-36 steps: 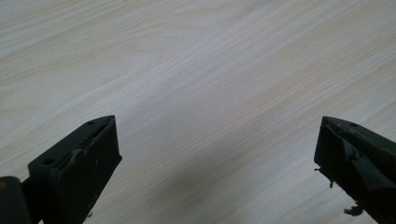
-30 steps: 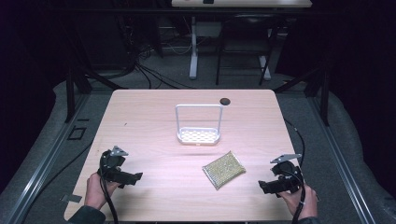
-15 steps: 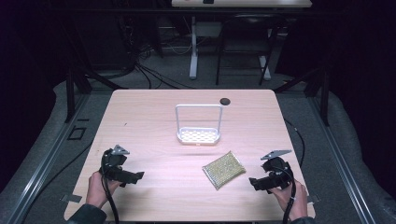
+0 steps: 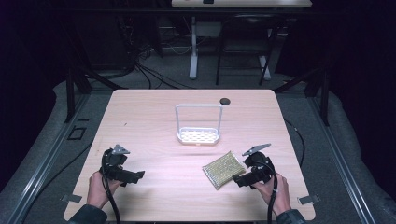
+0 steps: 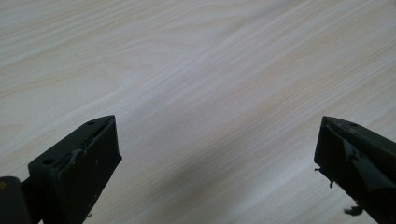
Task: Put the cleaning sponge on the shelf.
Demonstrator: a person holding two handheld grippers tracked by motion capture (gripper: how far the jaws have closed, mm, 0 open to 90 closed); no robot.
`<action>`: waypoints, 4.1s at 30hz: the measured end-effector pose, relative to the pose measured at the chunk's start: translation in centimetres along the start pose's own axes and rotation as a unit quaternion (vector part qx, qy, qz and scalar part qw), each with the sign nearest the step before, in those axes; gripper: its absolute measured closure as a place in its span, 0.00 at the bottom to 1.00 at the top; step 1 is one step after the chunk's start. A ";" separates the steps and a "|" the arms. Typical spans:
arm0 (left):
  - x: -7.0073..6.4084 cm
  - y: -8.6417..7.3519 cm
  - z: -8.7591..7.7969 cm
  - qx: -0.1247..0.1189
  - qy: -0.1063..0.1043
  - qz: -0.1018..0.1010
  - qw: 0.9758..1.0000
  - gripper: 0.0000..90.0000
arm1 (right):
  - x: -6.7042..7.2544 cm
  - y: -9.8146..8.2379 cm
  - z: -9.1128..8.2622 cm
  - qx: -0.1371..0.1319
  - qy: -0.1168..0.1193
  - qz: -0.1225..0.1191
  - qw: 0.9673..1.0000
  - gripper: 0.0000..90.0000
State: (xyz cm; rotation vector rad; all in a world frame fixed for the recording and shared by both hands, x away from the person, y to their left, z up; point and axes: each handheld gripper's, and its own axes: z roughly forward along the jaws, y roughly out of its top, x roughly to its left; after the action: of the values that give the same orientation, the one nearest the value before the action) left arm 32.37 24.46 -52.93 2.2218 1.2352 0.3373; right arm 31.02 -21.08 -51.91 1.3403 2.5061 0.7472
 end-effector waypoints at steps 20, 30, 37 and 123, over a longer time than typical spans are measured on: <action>0.0 0.0 0.2 0.007 -0.002 0.006 1.000 0.00 | 1.7 3.5 5.8 0.037 0.003 -0.033 0.999 0.21; -0.1 -0.1 0.2 0.009 0.002 0.007 1.000 0.00 | 1.6 3.0 5.8 0.028 -0.021 -0.010 0.999 0.48; 0.0 -0.2 0.4 0.012 0.004 0.006 1.000 0.00 | 2.0 3.1 5.6 0.030 -0.029 -0.003 0.999 0.65; -0.6 -0.2 0.4 0.003 0.002 0.018 1.000 0.00 | 4.8 6.1 1.9 -0.109 0.015 0.071 0.991 1.00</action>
State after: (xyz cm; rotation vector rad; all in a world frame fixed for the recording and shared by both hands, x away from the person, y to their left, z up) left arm 32.12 23.93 -53.32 2.2514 1.1996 0.3530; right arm 33.43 -13.74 -50.10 1.4478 2.2902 1.0440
